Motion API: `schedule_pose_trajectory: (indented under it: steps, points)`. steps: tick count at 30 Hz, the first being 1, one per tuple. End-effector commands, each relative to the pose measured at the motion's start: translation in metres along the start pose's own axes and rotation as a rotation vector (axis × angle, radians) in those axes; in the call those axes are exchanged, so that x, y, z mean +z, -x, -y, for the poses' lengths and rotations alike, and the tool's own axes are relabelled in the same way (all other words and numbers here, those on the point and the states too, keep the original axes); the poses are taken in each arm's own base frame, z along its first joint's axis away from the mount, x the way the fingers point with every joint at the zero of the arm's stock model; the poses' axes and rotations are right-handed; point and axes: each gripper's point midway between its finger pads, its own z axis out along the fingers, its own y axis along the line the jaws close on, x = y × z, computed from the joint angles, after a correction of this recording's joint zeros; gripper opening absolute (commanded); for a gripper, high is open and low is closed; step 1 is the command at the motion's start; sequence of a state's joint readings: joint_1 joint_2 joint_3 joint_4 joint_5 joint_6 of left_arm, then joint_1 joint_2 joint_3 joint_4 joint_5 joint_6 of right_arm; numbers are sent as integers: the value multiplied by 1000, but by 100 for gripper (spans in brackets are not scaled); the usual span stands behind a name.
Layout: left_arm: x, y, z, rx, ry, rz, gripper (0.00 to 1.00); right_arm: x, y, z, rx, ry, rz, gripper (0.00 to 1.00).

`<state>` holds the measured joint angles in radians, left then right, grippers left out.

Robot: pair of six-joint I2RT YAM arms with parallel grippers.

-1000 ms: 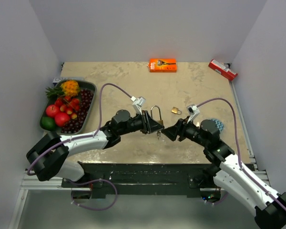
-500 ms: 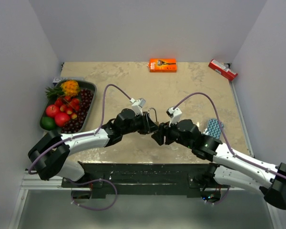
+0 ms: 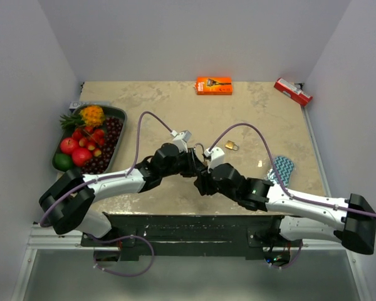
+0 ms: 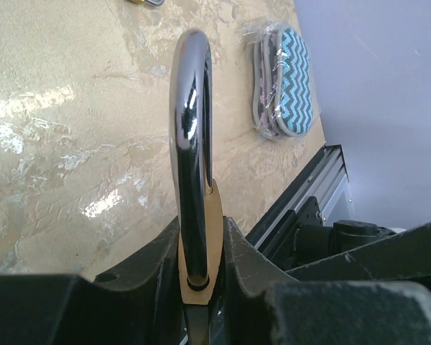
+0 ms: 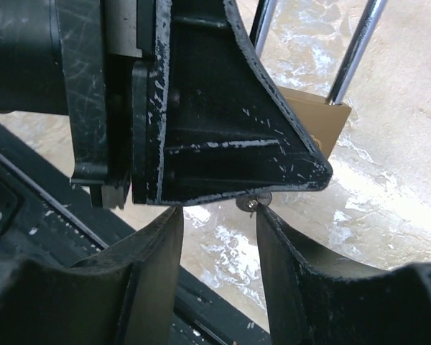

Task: Unlock with the key

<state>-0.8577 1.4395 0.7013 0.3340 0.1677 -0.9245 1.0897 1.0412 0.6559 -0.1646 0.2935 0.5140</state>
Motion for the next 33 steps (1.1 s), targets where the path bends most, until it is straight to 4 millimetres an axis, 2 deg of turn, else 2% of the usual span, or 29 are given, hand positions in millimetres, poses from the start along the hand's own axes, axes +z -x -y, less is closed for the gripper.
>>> schedule_pose_trajectory:
  steps: [1,6,13,24,33]
  points:
    - [-1,38,44,23,-127,107,0,3,30,-9,4,-58,97,48]
    - [-1,38,44,22,-128,108,0,8,32,-5,-5,-131,111,47]
    - [-1,39,46,22,-136,108,0,16,25,-5,-31,-181,91,41]
    - [-1,38,46,23,-141,106,0,17,19,-1,-54,-271,83,38]
    - [-3,39,49,22,-152,109,0,20,16,5,-61,-353,85,32]
